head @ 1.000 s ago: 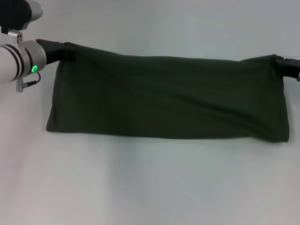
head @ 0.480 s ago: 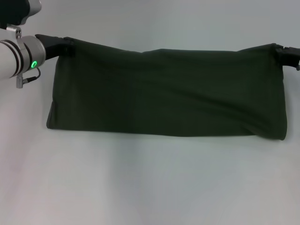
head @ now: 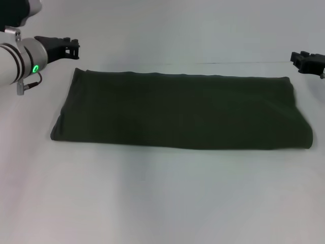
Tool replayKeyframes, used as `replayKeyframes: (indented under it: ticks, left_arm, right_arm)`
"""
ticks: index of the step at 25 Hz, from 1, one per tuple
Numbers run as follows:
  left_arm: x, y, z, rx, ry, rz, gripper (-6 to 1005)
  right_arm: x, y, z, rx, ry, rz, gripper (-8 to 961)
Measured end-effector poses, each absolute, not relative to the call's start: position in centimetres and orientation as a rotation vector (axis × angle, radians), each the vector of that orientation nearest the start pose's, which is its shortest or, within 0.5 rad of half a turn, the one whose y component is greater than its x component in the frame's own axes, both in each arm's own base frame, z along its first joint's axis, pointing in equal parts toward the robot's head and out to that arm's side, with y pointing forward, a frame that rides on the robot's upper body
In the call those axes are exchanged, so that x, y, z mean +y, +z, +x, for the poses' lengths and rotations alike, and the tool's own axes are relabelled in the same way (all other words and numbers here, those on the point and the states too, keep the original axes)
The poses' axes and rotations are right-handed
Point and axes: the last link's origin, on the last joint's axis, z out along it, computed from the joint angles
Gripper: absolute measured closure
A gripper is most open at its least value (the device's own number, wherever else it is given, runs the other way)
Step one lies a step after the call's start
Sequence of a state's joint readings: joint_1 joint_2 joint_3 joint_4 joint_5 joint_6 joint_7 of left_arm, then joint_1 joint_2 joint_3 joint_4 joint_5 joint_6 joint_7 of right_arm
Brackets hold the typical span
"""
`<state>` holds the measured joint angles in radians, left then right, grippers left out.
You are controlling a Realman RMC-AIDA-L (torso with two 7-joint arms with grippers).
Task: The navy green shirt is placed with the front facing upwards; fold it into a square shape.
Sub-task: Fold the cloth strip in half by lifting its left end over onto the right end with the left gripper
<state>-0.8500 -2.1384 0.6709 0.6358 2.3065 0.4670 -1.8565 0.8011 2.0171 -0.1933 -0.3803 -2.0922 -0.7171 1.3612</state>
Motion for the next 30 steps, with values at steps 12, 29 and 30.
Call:
replayKeyframes:
  ticks: [12,29,30]
  left_arm:
    - [48.3,4.0,-25.1,-0.897,-0.299,-1.803,579]
    - [41.6,4.1,-27.2,-1.147,-0.397,-2.053,323]
    - [41.2,4.1,-27.5,-1.156,-0.395,-2.051,322]
  right_arm:
    - [45.6,6.1,30.9,1.020,0.499,-1.852,350]
    - [39.1,8.4,31.7,1.391,0.598,-2.101,269]
    - [38.8,8.5,31.8,1.407,0.598,-2.104,269]
